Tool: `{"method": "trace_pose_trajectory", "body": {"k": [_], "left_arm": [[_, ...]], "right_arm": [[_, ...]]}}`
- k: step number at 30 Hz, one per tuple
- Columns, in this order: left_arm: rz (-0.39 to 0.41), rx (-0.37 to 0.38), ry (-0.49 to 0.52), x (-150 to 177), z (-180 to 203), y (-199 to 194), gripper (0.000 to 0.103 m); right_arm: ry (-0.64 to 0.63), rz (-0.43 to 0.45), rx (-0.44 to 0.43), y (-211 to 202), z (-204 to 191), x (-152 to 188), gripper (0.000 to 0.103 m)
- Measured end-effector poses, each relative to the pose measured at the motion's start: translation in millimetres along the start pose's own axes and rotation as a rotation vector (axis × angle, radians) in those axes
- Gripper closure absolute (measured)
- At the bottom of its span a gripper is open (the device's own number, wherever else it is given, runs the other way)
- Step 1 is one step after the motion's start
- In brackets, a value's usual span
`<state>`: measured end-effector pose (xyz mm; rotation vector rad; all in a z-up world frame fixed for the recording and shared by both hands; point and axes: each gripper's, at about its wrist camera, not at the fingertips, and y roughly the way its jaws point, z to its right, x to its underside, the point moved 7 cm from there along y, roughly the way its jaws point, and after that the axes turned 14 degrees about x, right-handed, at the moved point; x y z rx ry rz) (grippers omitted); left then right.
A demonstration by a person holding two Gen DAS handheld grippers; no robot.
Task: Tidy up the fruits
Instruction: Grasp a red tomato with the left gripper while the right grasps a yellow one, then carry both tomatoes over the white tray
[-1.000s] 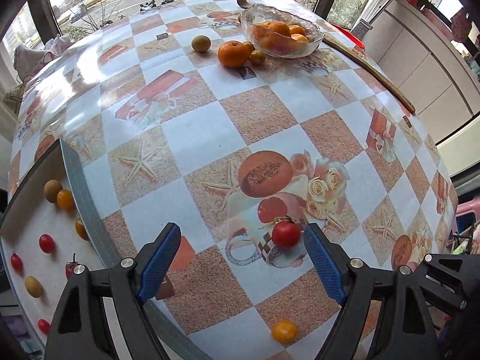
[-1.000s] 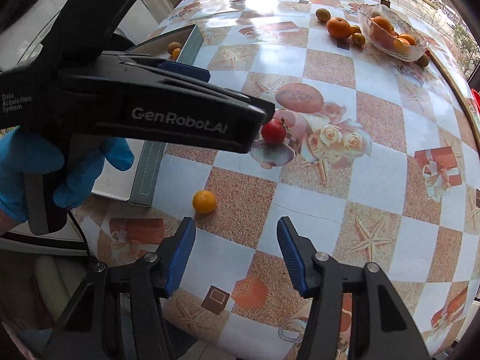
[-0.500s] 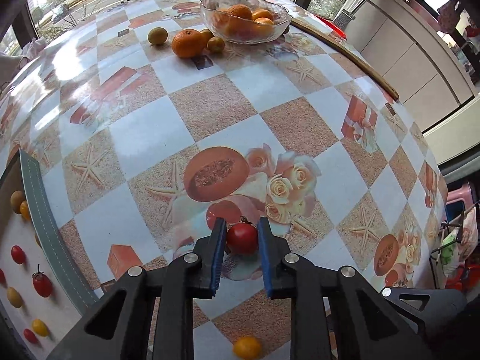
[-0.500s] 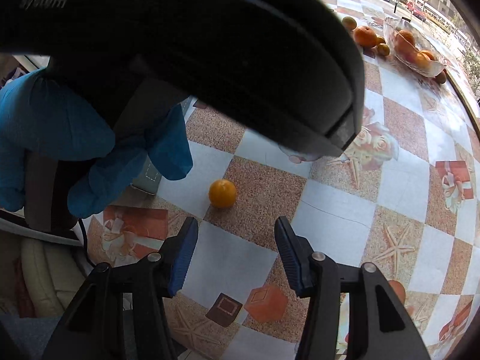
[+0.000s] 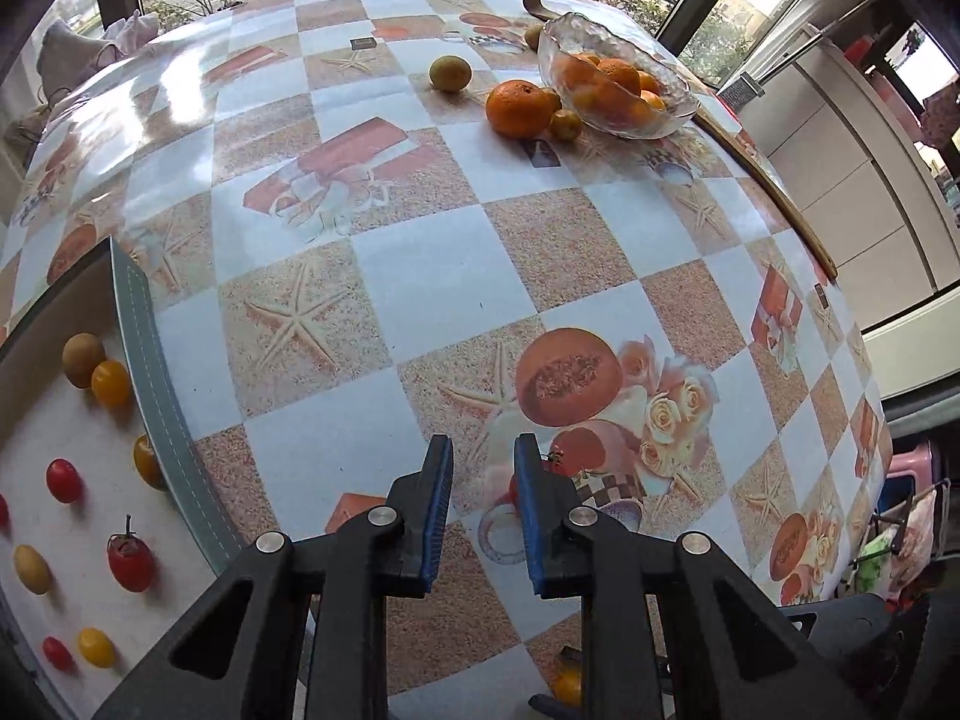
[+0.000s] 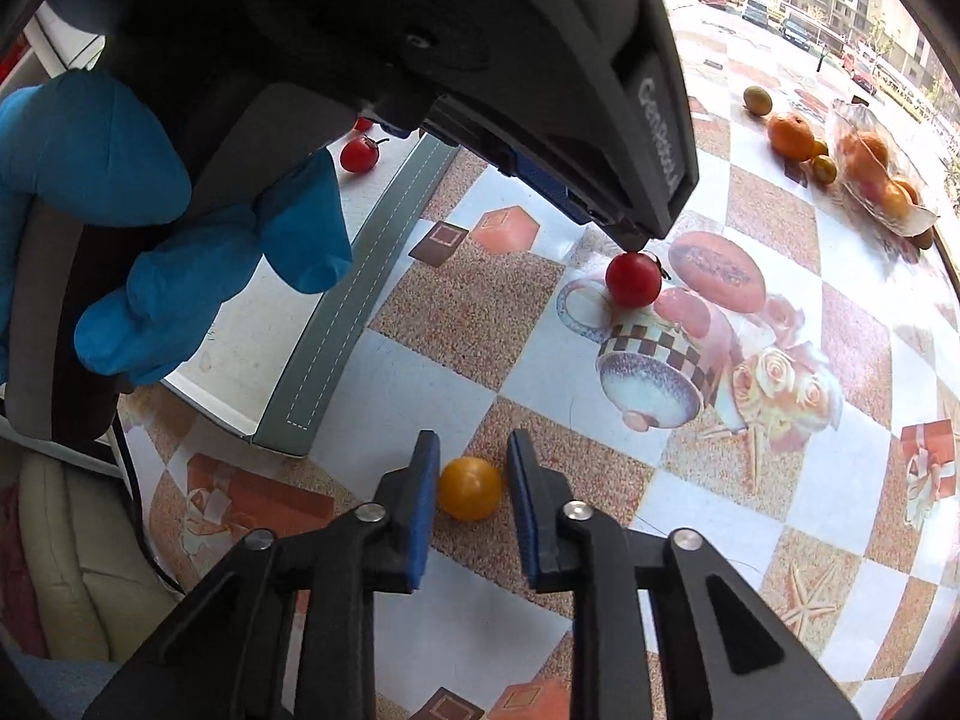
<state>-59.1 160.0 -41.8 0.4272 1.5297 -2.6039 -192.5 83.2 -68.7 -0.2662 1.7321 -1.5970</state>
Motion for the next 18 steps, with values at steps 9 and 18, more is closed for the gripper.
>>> {"method": "trace_pose_trajectory", "body": {"k": [9, 18], "left_arm": [[-0.022, 0.032, 0.046, 4, 28, 6, 0.080], [-0.066, -0.024, 0.116, 21, 57, 29, 0.080]], "right_arm": [[0.152, -0.088, 0.079, -16, 74, 32, 0.082], [0.452, -0.150, 0.123, -16, 152, 44, 0.082]]}}
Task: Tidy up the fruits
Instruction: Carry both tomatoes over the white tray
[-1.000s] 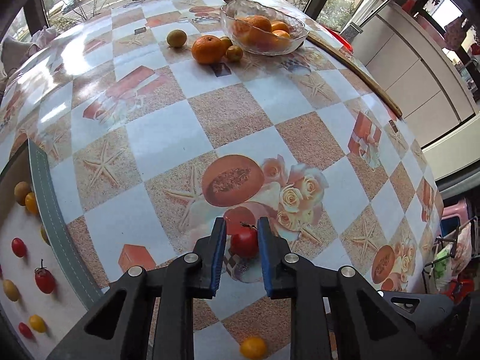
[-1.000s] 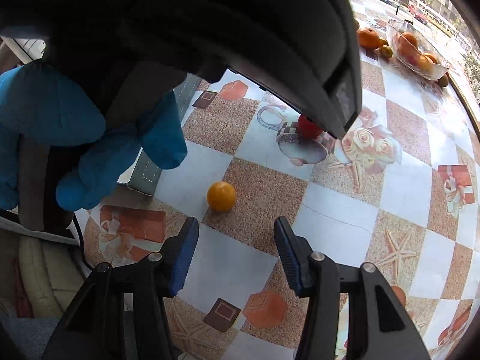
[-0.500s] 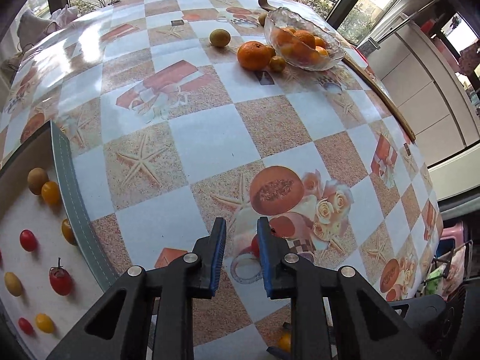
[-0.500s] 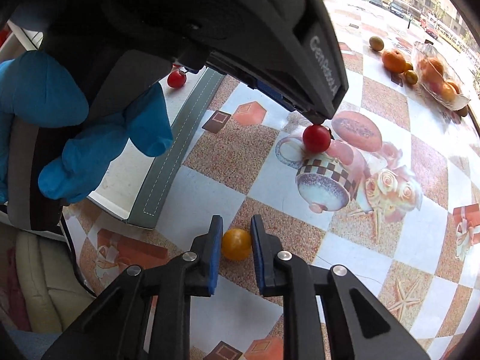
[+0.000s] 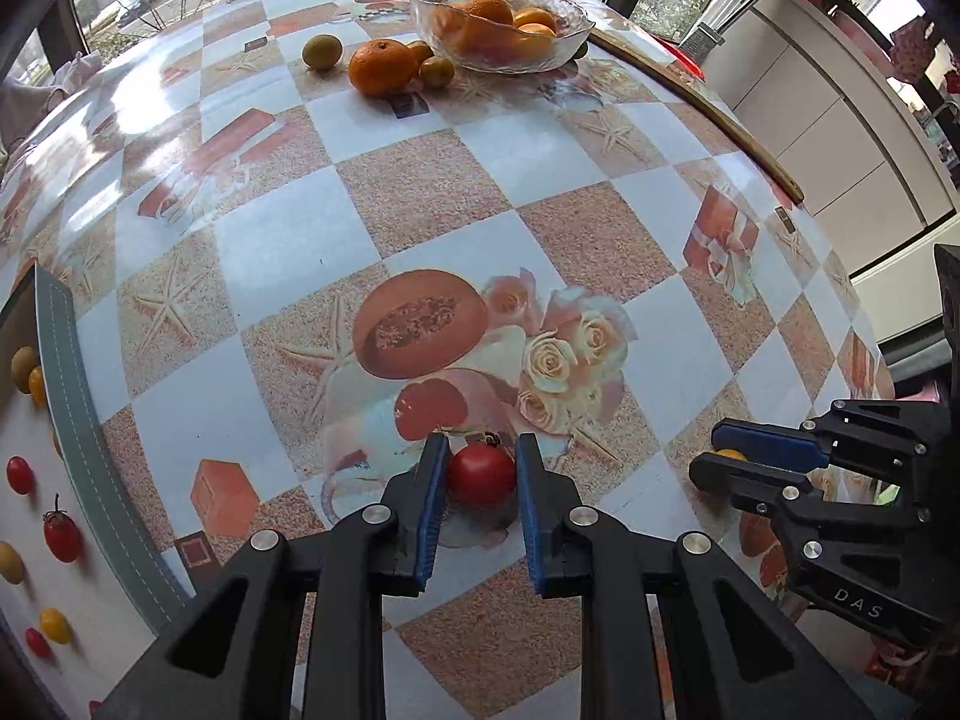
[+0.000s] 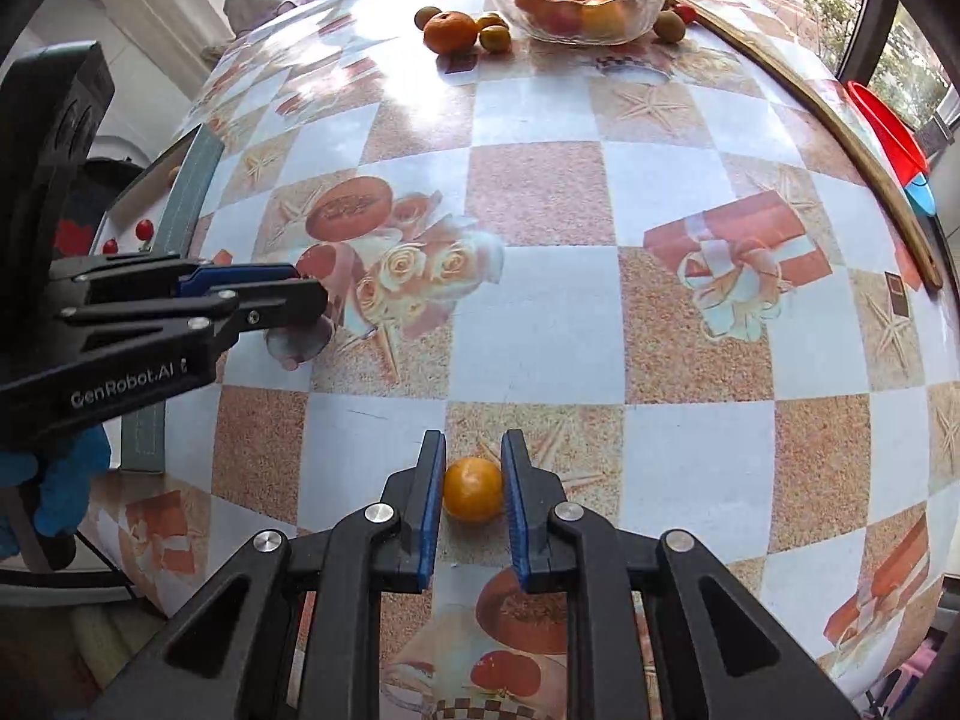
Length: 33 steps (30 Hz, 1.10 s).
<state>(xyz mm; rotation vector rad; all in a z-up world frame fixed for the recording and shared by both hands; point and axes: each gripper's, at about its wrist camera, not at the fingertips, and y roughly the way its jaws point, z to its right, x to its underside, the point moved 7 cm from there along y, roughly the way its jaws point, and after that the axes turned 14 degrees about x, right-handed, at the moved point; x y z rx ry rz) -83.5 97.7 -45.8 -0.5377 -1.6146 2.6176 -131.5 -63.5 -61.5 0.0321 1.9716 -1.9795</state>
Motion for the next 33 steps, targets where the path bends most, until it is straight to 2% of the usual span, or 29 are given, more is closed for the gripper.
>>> {"method": "trace_pose_trajectory", "body": {"k": [7, 11, 15, 33], "left_arm": [[0.021, -0.070, 0.014, 2, 5, 1, 0.080], [0.049, 0.003, -0.086, 1, -4, -3, 0.080], [0.073, 0.037, -0.168, 4, -14, -13, 0.080], [0.165, -0.013, -0.261, 1, -43, -67, 0.080]], "right_arm": [[0.041, -0.005, -0.020, -5, 23, 6, 0.082], [0.035, -0.018, -0.006, 0, 16, -3, 0.083], [0.067, -0.035, -0.036, 2, 10, -9, 0.082], [0.048, -0.030, -0.108, -16, -15, -52, 0.082]]}}
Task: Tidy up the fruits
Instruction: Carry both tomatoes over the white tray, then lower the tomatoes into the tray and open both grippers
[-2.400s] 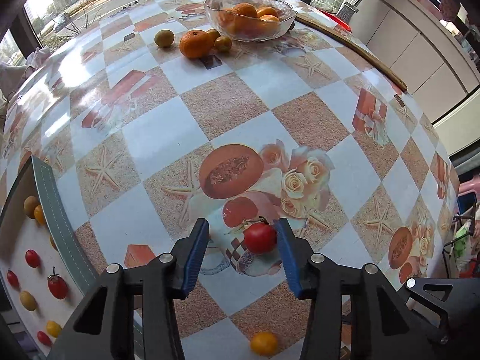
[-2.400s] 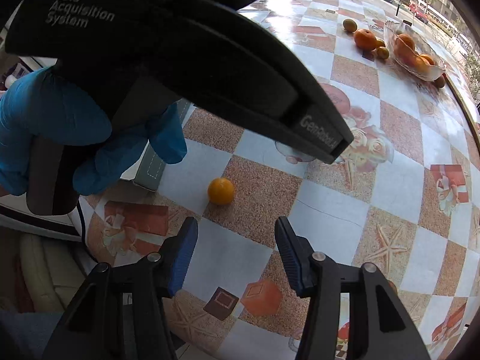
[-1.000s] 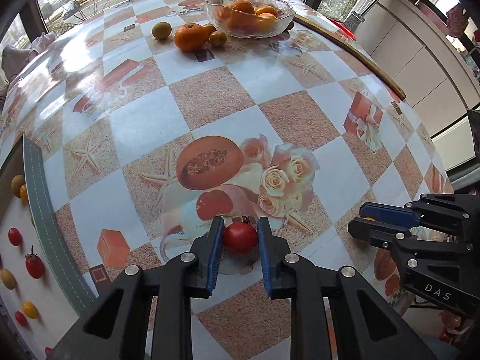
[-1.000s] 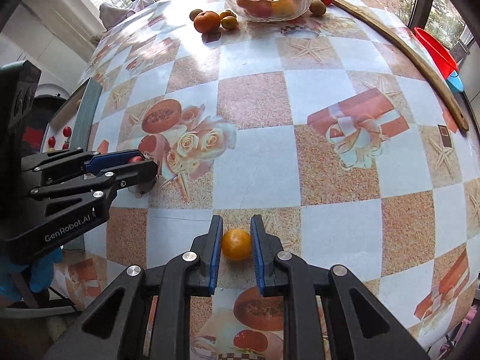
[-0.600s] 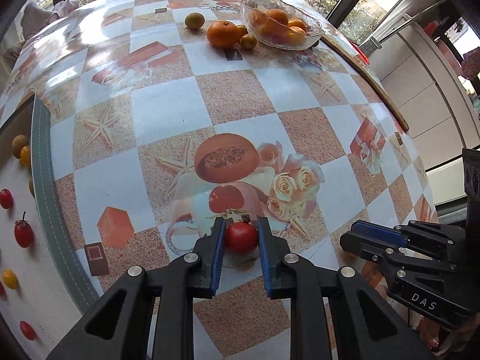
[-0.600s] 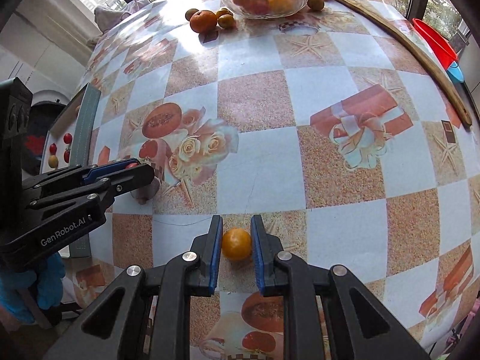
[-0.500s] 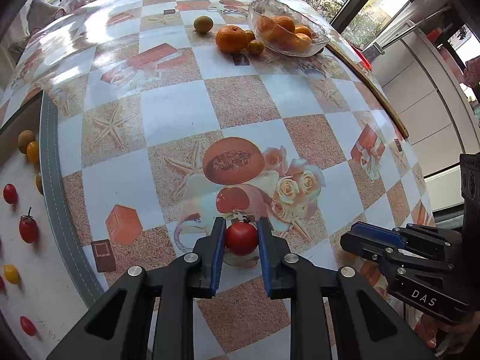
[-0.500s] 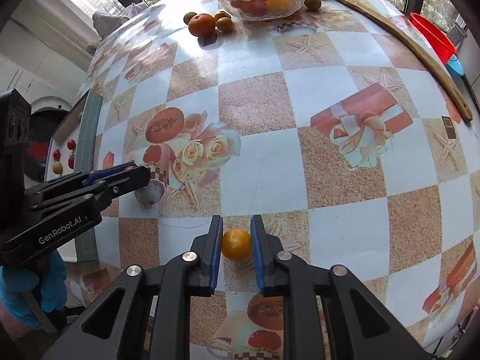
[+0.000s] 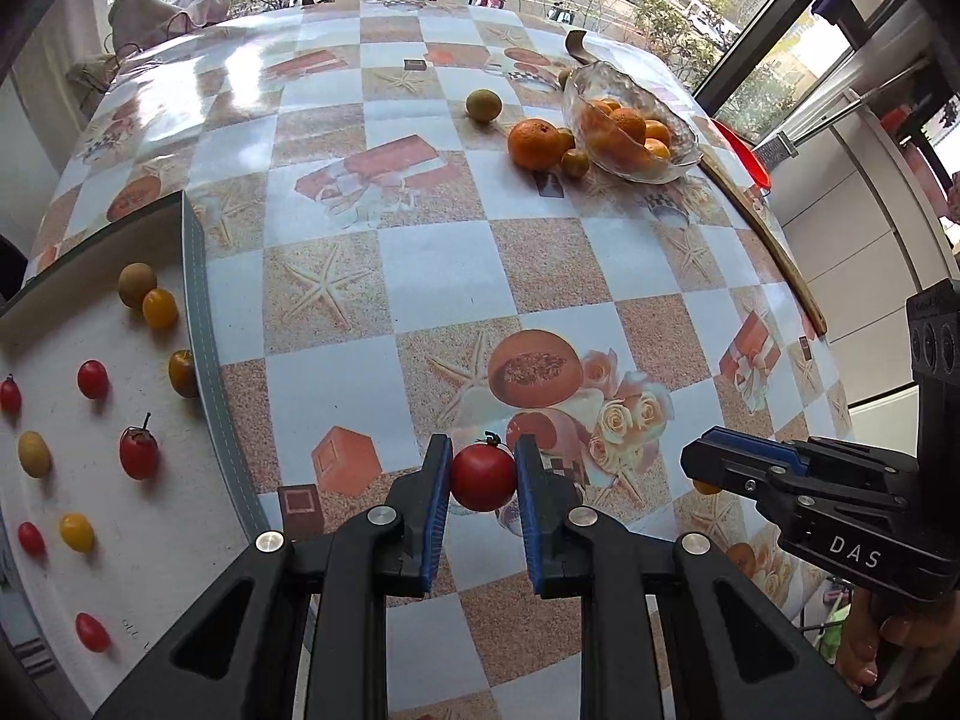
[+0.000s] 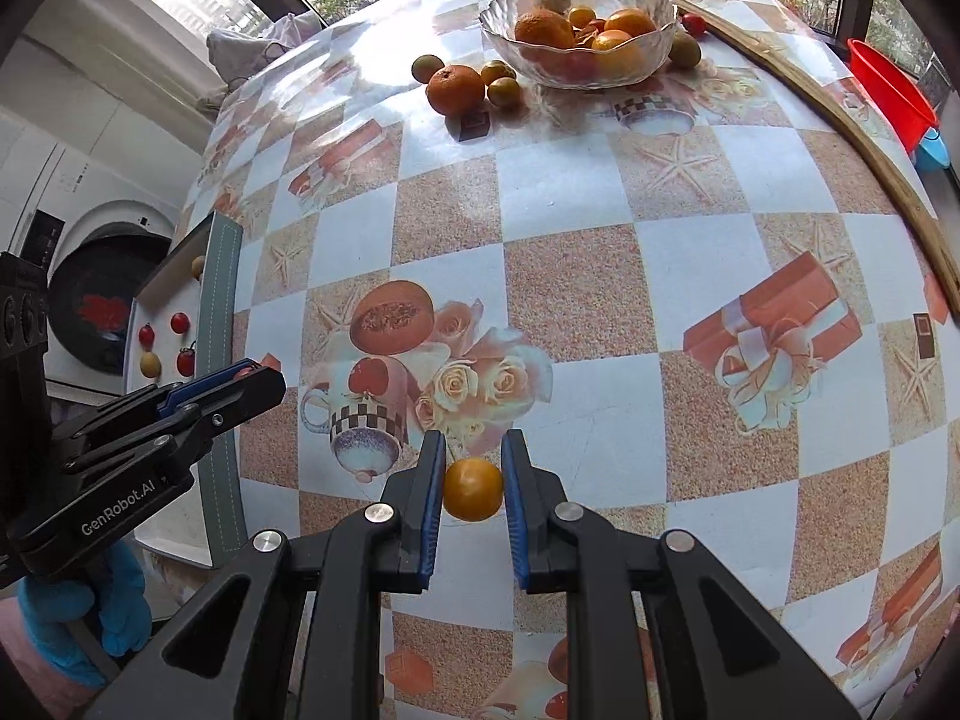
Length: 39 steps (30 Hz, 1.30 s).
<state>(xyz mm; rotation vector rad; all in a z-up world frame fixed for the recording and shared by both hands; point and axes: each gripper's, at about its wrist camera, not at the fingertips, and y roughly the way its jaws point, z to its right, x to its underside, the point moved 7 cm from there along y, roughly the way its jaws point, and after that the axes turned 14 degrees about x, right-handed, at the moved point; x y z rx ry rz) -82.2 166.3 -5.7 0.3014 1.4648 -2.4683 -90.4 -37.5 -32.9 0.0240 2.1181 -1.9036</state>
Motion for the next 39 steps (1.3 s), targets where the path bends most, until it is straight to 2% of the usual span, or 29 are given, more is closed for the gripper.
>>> {"method": "trace_pose_trajectory", "body": {"k": [6, 11, 21, 33, 39], "left_arm": [[0.048, -0.021, -0.048, 0, -19, -24, 0.080], [0.089, -0.055, -0.094, 8, -41, -48, 0.080], [0.123, -0.143, -0.241, 53, -101, -82, 0.080], [0.096, -0.215, -0.332, 100, -134, -79, 0.080], [0.084, -0.250, -0.340, 110, -141, -77, 0.080]], "right_arm": [[-0.044, -0.008, -0.028, -1, -23, -12, 0.082], [-0.116, -0.001, -0.056, -4, -57, -22, 0.082], [-0.262, -0.022, -0.132, 2, -141, -26, 0.082], [-0.459, -0.062, -0.171, 23, -242, -15, 0.082], [-0.519, -0.099, -0.127, 47, -261, -6, 0.082]]}}
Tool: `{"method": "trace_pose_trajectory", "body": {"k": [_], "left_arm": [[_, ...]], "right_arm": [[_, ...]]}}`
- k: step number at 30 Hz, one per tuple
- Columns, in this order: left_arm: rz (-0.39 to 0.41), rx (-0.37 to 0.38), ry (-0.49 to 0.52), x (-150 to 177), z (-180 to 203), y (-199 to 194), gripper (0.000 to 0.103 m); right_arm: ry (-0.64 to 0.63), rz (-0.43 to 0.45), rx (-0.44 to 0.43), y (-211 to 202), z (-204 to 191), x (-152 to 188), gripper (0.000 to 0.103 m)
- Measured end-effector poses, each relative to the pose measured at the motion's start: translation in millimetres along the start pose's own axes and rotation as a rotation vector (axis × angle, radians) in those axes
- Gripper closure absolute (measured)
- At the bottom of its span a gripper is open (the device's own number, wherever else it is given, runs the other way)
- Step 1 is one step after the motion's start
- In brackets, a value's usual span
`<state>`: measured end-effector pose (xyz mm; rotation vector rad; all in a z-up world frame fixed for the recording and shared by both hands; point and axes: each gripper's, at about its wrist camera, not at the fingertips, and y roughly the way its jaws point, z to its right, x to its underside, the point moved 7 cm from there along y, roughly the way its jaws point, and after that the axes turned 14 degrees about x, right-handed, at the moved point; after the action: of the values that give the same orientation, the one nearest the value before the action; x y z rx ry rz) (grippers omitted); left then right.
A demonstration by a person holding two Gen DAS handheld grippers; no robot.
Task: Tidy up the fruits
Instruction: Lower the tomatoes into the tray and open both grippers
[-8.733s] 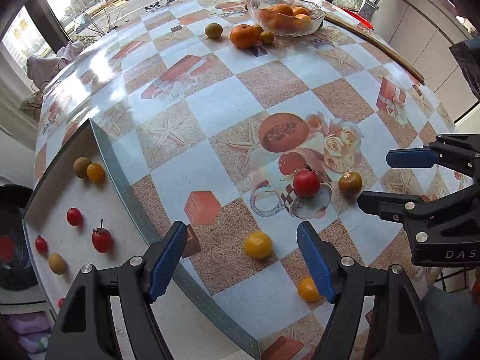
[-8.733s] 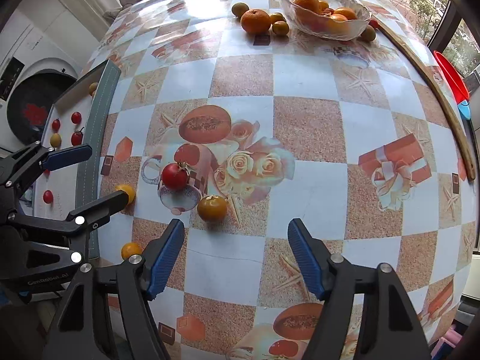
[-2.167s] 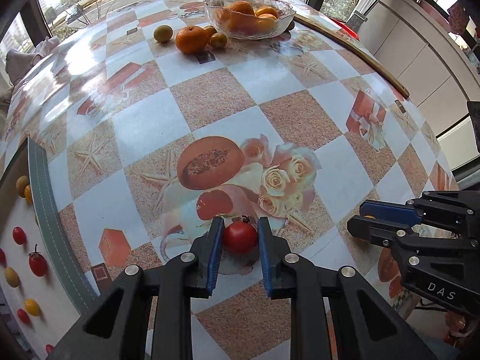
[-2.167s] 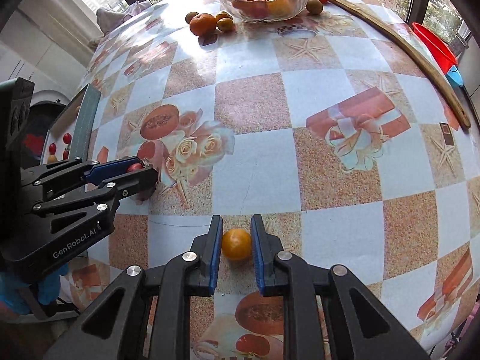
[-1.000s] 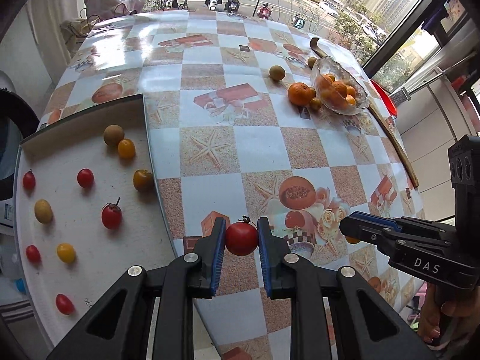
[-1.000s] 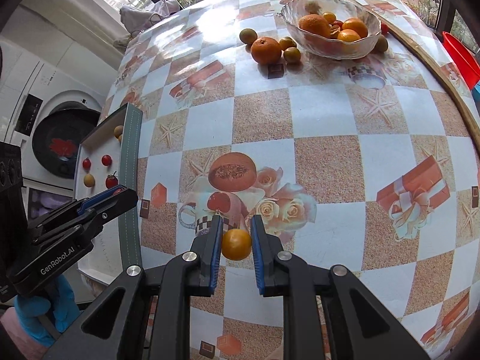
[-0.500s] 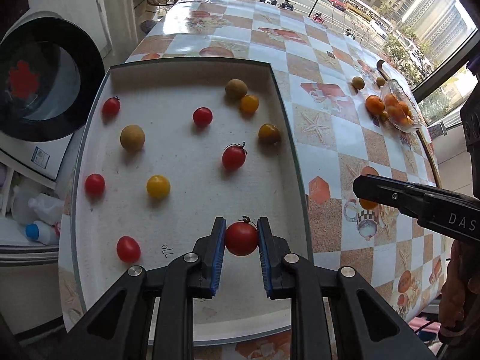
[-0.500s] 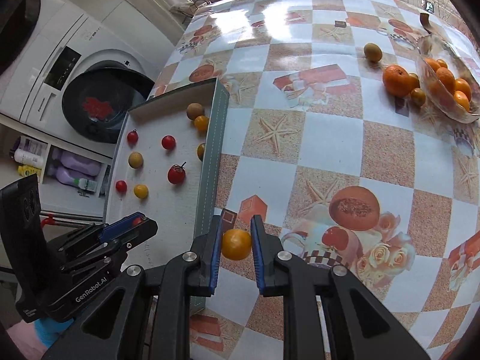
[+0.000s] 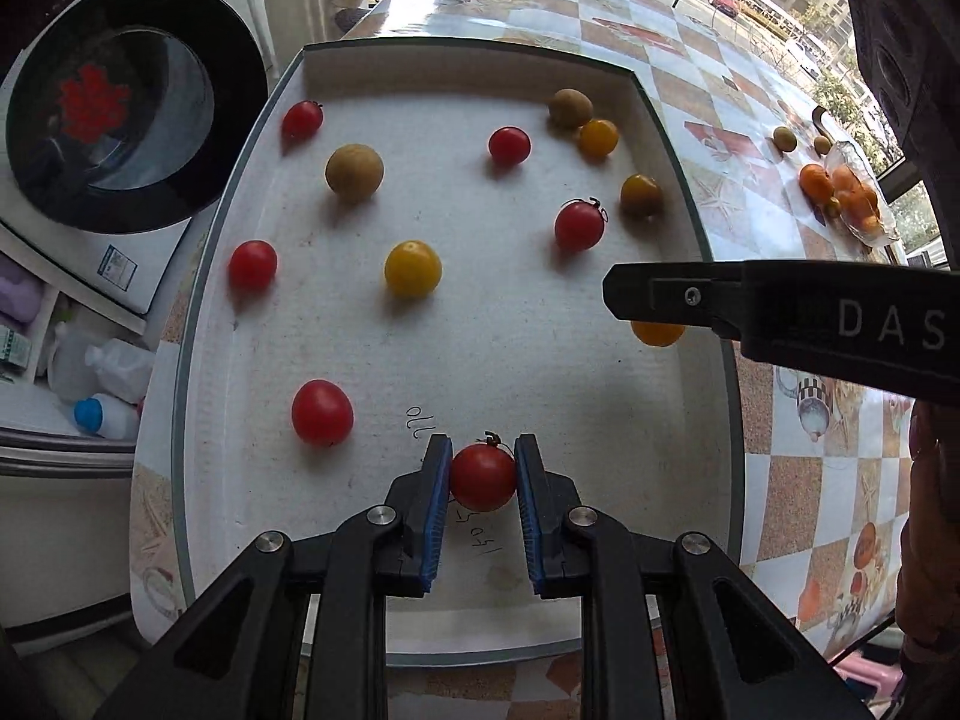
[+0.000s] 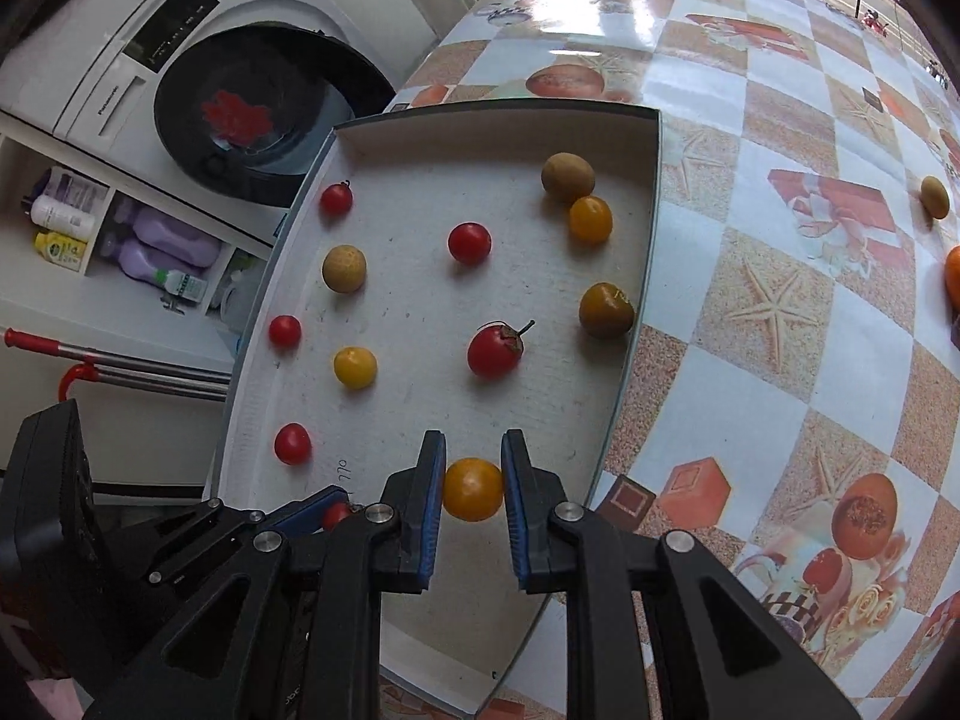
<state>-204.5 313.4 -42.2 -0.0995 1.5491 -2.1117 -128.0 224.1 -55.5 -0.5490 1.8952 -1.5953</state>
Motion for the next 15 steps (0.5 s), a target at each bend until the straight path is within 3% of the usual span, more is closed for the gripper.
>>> {"method": "trace_pose_trajectory", "body": {"k": [6, 13, 14, 15], "left_arm": [[-0.012, -0.025, 0.015, 0, -2, 4, 0.080], [-0.025, -0.058, 0.056, 0, 3, 6, 0.080], [-0.028, -0.062, 0.054, 0, 3, 5, 0.080], [-0.026, -0.061, 0.051, 0, 3, 4, 0.080]], "right_arm": [[-0.012, -0.045, 0.043, 22, -2, 3, 0.082], [0.000, -0.056, 0.034, 11, -1, 1, 0.079], [0.002, -0.051, 0.034, 5, -2, 0, 0.076], [0.000, -0.046, 0.036, 0, -3, -1, 0.062]]}}
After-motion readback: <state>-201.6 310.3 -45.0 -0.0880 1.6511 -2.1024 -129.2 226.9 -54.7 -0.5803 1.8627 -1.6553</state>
